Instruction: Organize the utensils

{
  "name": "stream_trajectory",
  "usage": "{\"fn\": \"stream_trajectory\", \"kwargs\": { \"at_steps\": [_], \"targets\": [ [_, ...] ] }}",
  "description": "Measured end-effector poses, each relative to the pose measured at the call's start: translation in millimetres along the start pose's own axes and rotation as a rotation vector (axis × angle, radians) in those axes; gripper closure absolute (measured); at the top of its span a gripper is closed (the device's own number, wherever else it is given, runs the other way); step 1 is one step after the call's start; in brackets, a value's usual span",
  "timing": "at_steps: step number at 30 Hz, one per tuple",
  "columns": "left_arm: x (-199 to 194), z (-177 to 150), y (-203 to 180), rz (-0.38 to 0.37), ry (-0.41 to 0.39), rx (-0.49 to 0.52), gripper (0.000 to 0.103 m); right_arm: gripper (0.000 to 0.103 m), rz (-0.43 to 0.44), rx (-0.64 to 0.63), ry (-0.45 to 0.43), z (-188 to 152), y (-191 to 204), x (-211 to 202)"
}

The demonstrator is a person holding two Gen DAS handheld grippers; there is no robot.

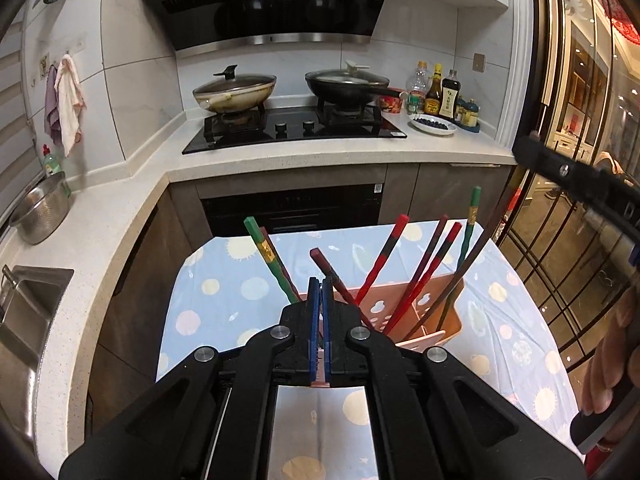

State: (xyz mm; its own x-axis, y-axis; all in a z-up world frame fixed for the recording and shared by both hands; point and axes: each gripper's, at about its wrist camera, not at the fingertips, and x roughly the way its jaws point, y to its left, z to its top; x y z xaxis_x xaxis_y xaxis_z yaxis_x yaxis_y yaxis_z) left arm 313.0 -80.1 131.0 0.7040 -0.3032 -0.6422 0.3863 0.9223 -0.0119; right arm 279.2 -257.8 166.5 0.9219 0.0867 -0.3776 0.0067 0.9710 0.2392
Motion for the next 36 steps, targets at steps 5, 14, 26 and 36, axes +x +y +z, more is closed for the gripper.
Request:
{"fn": "stream_trajectory", "kwargs": {
  "at_steps": [5,14,26,36],
  "targets": [
    [10.9,-2.6,4.2,-0.005,0.019,-0.010,0.102,0.096,-0.011,-0.005,0.055,-20.7,-1.2,18.2],
    [4.7,-1.9,4.4,0.054,-0.034,-0.027,0.050,0.067,-0.047,-0.036,0.047,-33.0,4.7,13.6],
    [-5.9,-17.4,-1.0,0.098,-0.025,-0.021,0.048,0.058,-0.079,-0.036,0.112,-59.2,5.7,-10.9],
    [-19.7,-46.9,-12.1,0.125,-0.014,-0.014,0.041,0.049,-0.107,-0.027,0.190,-96.9,5.7,-37.0]
  ]
}}
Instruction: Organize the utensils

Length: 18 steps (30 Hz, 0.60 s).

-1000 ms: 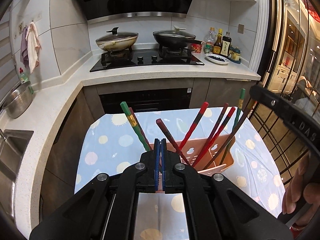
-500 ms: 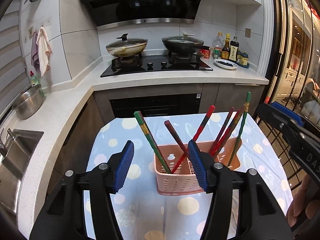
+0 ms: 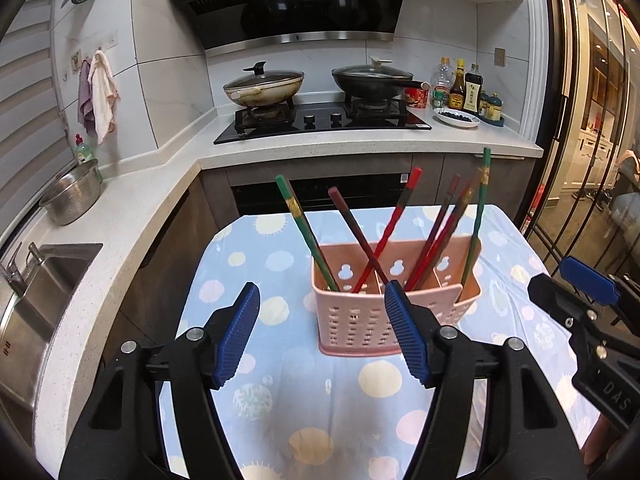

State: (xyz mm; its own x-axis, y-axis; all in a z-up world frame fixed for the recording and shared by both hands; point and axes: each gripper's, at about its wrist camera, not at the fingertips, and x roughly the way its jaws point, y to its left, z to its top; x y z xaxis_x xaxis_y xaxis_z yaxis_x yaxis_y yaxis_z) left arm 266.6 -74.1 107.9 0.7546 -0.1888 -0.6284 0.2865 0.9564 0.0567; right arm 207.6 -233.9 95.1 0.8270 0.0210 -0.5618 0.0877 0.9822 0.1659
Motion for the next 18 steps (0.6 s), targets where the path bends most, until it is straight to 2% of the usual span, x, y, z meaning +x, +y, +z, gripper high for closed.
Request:
{"fn": "stream_trajectory", "kwargs": {
  "at_steps": [3,5,13,16,18],
  "targets": [
    [-3.0,-10.0,-3.5,0.001,0.009,0.001,0.036,0.048,-0.016,-0.007,0.021,-12.4,0.8,-4.7],
    [-5.9,-16.6,-5.9,0.012,0.009,0.002,0.029,0.047,-0.023,-0.005,0.031,-19.5,0.2,-8.3],
    [-12.1,-39.0,-12.4,0.027,0.022,0.012,0.019,0.046,-0.031,0.019,0.072,-38.1,-3.9,-19.0],
    [-13.1,-46.2,-13.3,0.023,0.033,0.008,0.017,0.040,-0.048,0.009,0.088,-42.9,-3.2,-19.9],
    [-13.8,-50.6,-14.4,0.026,0.040,0.004,0.014,0.031,-0.062,0.001,0.088,-48.0,-2.1,-21.0]
  ]
}}
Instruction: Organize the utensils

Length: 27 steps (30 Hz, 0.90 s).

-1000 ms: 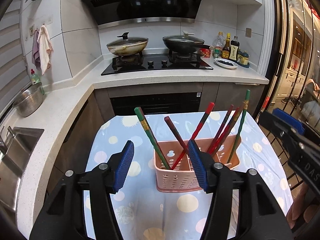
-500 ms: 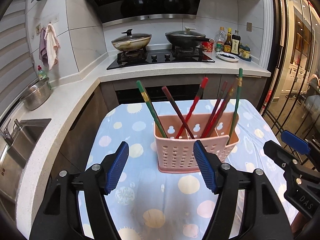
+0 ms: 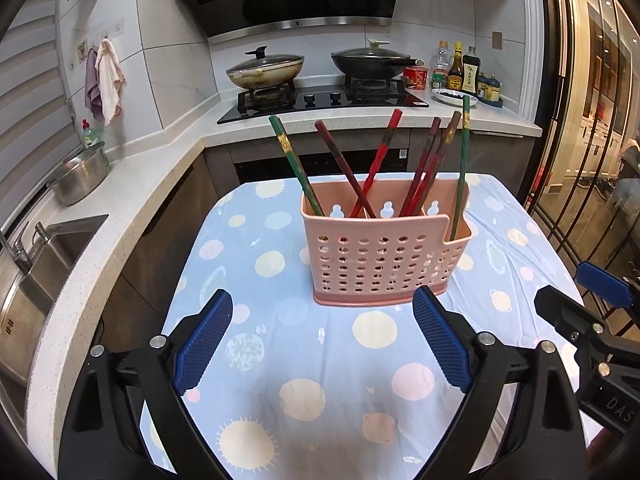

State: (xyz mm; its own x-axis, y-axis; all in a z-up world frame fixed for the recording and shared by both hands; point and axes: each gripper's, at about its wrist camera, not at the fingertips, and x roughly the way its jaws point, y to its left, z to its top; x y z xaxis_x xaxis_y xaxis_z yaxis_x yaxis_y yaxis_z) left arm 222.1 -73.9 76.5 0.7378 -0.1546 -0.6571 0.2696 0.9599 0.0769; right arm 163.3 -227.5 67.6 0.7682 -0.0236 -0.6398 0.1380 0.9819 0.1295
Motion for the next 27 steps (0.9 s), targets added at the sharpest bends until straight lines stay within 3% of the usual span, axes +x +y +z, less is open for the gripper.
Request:
{"fn": "stream_trajectory", "kwargs": {
  "at_steps": [2,7,8,27],
  "targets": [
    [0.8,-4.3,-0.4,0.007,0.008,-0.002,0.012,0.018,-0.013,-0.005,-0.006,-3.9,1.4,-1.8],
    [3.2,-12.9,0.3,0.010,0.030,-0.006,0.011,0.015,-0.042,-0.019,-0.011,-10.8,1.7,-3.8],
    [3.5,-14.2,0.6,0.012,0.034,-0.008,0.011,0.005,-0.040,-0.019,-0.007,-11.8,0.7,-3.2],
    [9.3,-30.7,3.8,0.016,0.081,-0.026,0.007,0.007,-0.079,-0.043,0.026,-24.6,3.6,1.6]
  ]
}}
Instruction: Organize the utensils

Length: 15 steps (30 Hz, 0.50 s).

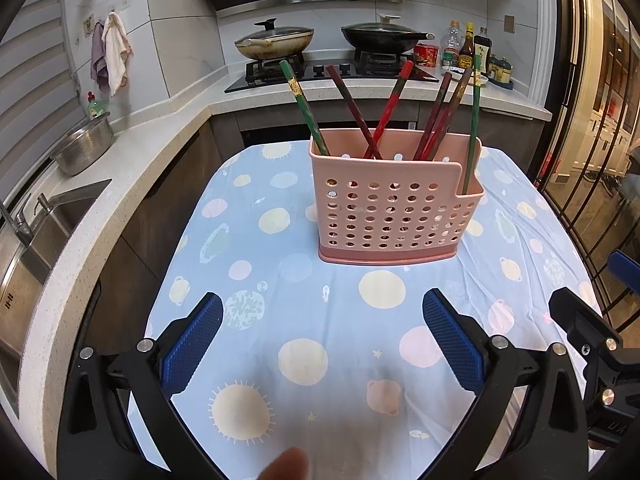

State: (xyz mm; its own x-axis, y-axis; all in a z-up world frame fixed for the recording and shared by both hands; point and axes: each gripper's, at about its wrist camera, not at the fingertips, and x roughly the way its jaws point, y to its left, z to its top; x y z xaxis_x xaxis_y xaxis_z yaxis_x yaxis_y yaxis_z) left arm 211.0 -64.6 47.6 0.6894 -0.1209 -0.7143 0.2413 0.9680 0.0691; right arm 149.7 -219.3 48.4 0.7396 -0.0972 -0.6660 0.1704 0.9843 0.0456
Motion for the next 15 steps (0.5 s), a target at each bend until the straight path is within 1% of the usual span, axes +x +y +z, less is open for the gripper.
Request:
{"fn": "stream_trajectory", "kwargs": {
  "at_steps": [7,15],
  "targets": [
    [-0.5,-1.3,-0.9,0.006,-0.004,0.000,0.007,0.007,0.006,0.005,0.013,-1.8,0.2,3.5],
    [-1.7,-1.9,-1.5,0.030,-0.015,-0.006,0.007,0.007,0.006,0.000,0.016,-4.5,2.3,4.5]
  ]
}}
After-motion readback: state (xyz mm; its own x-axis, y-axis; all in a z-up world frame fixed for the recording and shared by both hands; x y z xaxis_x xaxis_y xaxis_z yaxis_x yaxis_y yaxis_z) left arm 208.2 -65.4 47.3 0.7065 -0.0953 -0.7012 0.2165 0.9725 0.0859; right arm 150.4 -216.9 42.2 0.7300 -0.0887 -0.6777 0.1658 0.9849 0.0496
